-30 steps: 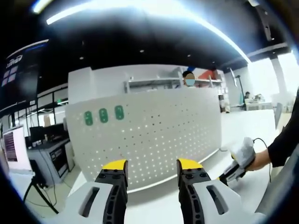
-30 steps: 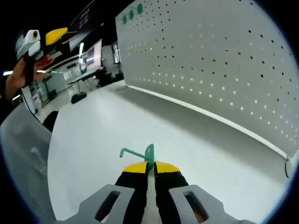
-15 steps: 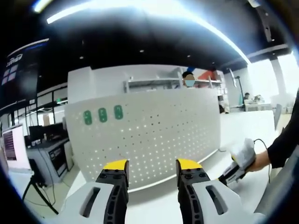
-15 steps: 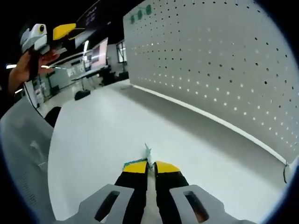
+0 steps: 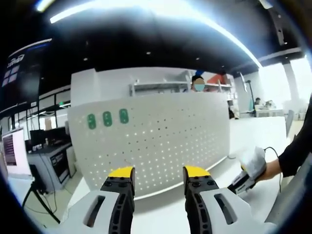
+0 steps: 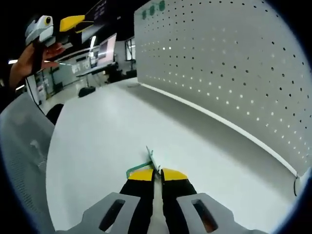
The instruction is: Insert the hook assembly into the mounting plate slot until the hook locks in place.
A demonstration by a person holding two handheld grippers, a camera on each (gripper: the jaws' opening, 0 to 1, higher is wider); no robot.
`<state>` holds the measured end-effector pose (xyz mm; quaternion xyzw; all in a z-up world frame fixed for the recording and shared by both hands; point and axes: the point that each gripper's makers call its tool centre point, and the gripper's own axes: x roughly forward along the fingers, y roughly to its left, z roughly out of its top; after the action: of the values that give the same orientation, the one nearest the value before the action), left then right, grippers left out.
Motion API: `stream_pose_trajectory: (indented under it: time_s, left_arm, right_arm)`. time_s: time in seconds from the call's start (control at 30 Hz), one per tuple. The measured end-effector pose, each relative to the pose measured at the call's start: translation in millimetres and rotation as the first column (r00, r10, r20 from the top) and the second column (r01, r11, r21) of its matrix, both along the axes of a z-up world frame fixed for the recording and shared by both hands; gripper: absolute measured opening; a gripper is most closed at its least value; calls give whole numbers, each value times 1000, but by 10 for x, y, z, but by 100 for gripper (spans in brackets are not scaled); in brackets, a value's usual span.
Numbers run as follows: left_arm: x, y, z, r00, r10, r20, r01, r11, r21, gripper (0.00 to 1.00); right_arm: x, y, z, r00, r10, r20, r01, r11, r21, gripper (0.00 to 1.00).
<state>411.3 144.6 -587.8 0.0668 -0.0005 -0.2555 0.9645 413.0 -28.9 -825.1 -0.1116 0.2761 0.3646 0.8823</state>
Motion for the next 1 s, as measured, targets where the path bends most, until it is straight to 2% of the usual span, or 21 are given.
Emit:
stream_pose_trajectory:
  time_s: [0.27,0.63,0.83,1.0]
  left_arm:
    - [-16,8,-30,1000,0,-8,0,1000,1,40]
    - [-29,-16,-47,1000,-10,-13,10,1000,-4,40]
    - [-46,-55,-72,1000,-22,-17,22,1000,-1,40]
    - [-74,-118,-92,999,-42,-21,42,999,0,40]
  right_arm:
    - [9,10,25,1000,5,13,-5,1000,9,2]
    - [76,-4,154,999,-13,43,13,1000,4,1]
    - [88,-31,243,998,-22,58,22,1000,4,1]
    - [103,-36,386,998,-39,56,38,999,23,1]
